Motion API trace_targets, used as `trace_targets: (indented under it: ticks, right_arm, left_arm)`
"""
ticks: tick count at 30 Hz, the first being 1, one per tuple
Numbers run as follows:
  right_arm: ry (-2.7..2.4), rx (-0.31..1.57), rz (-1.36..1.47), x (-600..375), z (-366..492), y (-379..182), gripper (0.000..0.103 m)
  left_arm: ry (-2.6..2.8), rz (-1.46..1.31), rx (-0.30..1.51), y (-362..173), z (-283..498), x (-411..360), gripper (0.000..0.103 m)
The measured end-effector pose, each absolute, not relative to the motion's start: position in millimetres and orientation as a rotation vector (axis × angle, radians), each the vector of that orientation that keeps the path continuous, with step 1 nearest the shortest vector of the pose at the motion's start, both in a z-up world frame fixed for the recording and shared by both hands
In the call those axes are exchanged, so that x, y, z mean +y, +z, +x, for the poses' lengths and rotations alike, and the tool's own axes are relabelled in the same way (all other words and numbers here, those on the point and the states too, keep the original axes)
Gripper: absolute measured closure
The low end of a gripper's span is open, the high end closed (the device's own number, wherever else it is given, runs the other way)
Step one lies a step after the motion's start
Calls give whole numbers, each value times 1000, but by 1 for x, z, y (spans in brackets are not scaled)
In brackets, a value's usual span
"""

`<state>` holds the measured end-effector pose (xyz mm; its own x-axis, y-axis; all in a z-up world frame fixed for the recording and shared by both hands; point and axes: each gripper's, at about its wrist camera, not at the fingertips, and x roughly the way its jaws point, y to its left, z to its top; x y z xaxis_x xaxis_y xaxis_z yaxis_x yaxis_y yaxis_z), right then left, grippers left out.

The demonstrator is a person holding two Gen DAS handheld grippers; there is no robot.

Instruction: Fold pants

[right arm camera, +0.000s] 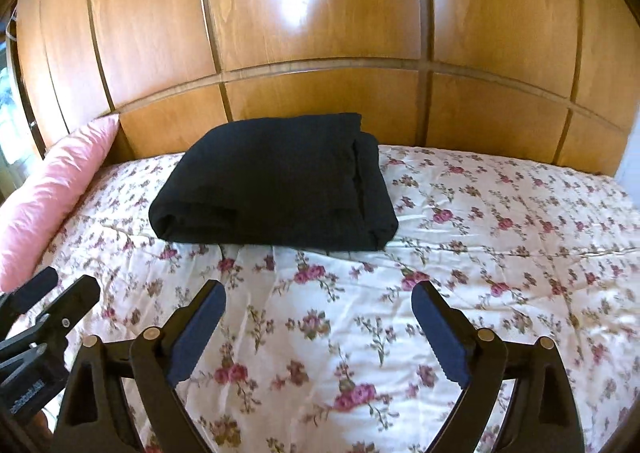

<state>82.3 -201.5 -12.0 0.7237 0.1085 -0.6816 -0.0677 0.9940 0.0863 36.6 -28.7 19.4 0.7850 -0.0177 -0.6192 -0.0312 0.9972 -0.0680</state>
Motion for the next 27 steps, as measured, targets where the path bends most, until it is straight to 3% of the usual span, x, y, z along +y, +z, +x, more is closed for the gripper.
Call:
trace_targets:
  ticks: [27]
  right_arm:
    - [78, 766, 19, -199, 59, -20, 8]
  left_arm:
    - [49, -76, 657, 16, 18, -31, 21]
